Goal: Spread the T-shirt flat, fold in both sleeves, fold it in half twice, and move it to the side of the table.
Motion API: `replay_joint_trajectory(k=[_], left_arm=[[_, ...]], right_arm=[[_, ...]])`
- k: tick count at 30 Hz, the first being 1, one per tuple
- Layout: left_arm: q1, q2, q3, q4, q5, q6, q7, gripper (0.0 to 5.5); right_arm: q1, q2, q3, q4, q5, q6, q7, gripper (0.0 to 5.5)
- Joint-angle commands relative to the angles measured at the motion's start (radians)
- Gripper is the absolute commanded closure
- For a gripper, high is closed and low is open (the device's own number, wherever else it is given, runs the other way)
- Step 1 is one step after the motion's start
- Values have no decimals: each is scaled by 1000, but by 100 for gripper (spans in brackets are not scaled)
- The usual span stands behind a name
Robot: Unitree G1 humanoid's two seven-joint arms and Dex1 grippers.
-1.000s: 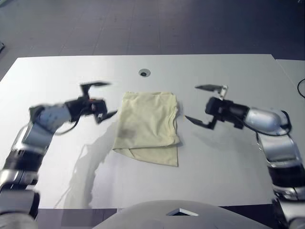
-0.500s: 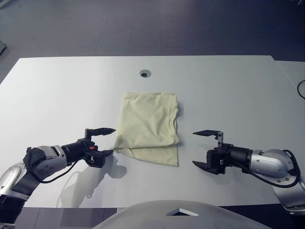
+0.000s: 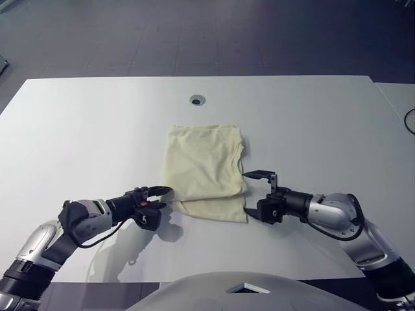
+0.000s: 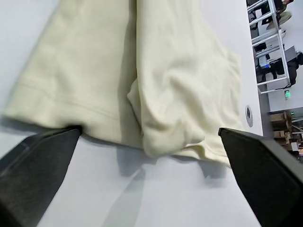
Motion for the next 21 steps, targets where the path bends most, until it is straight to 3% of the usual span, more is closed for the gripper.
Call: replay_joint_trajectory(k=[1, 8, 21], left_arm=[[25, 10, -49, 14, 11, 10, -48, 435], [3, 20, -62, 23, -2, 6, -57, 546], [-38, 25, -85, 45, -15, -23, -70, 547]], right_arm=[[-46, 9, 61, 105, -63, -76, -30, 42], [-60, -30, 57, 178, -67, -156, -61, 156], [-87, -23, 85, 240, -82, -199, -82, 383]])
